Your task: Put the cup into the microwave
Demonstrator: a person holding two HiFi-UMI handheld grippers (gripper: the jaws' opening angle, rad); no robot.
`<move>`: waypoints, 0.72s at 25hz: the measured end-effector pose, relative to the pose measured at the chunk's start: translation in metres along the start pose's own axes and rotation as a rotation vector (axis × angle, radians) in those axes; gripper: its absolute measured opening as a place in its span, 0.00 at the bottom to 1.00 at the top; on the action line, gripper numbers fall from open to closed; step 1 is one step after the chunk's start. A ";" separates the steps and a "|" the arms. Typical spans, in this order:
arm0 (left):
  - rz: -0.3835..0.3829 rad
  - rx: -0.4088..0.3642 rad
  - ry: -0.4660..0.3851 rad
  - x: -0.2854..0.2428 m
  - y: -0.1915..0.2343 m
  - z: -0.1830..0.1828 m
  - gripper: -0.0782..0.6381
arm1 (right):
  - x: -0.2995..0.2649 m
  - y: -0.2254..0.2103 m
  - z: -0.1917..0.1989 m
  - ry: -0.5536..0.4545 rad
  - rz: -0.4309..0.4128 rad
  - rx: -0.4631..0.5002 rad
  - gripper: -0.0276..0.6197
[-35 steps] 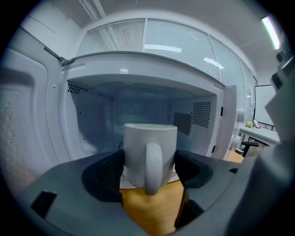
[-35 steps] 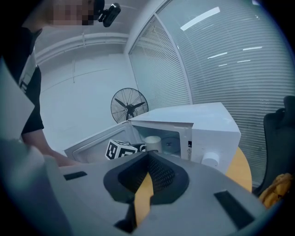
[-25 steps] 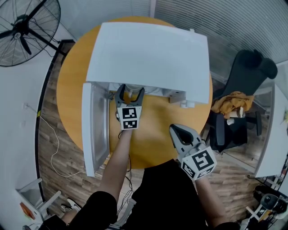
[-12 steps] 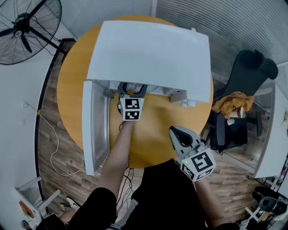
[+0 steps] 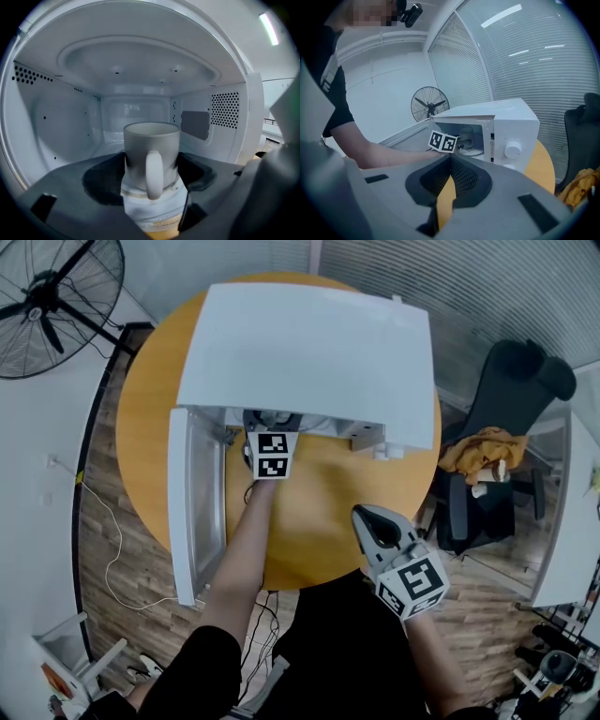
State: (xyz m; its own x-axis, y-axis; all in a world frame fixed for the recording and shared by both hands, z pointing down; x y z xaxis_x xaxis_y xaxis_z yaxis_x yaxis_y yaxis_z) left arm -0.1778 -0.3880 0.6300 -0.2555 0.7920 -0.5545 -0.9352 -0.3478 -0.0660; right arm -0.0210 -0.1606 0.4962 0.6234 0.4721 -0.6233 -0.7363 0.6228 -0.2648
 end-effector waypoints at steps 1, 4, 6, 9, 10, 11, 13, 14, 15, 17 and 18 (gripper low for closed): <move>-0.003 -0.002 -0.001 0.000 0.000 0.000 0.59 | 0.000 0.000 0.001 0.000 0.001 -0.002 0.06; -0.008 -0.016 -0.006 -0.002 0.000 0.000 0.59 | 0.001 0.000 0.002 -0.003 0.001 -0.008 0.06; -0.005 -0.029 -0.002 -0.003 -0.001 0.001 0.59 | 0.002 0.000 0.003 -0.007 0.002 -0.012 0.06; 0.000 -0.029 0.006 -0.002 -0.001 0.003 0.59 | 0.004 0.001 0.003 -0.014 0.007 -0.019 0.06; -0.001 -0.019 0.007 -0.002 0.000 0.003 0.59 | 0.004 0.001 0.003 -0.016 0.010 -0.019 0.06; -0.004 -0.007 0.007 -0.001 0.002 0.004 0.60 | 0.005 0.000 0.004 -0.017 0.013 -0.018 0.06; -0.012 0.012 0.012 0.003 0.004 0.007 0.60 | 0.007 0.000 0.005 -0.018 0.019 -0.018 0.06; -0.013 0.018 0.015 0.006 0.004 0.009 0.60 | 0.009 0.000 0.006 -0.020 0.020 -0.023 0.06; -0.013 0.021 0.016 0.009 0.003 0.011 0.60 | 0.011 0.000 0.007 -0.023 0.022 -0.028 0.06; -0.014 0.021 0.017 0.017 0.001 0.013 0.60 | 0.012 0.000 0.007 -0.028 0.022 -0.028 0.06; -0.018 0.019 0.019 0.022 0.002 0.014 0.60 | 0.013 0.001 0.007 -0.031 0.018 -0.024 0.06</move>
State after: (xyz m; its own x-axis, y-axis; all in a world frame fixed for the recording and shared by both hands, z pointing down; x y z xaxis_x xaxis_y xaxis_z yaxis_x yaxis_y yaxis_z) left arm -0.1885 -0.3639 0.6297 -0.2340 0.7885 -0.5688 -0.9442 -0.3239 -0.0606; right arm -0.0121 -0.1497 0.4932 0.6179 0.5023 -0.6049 -0.7531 0.5990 -0.2720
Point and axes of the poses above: the fingertips, and each gripper's own axes: x backward along the fingers, y to its left, z out of its underside, the point moved 3 cm from there along x, backward along the fingers, and after that the axes turned 11 degrees about y, right-handed, at the moved point
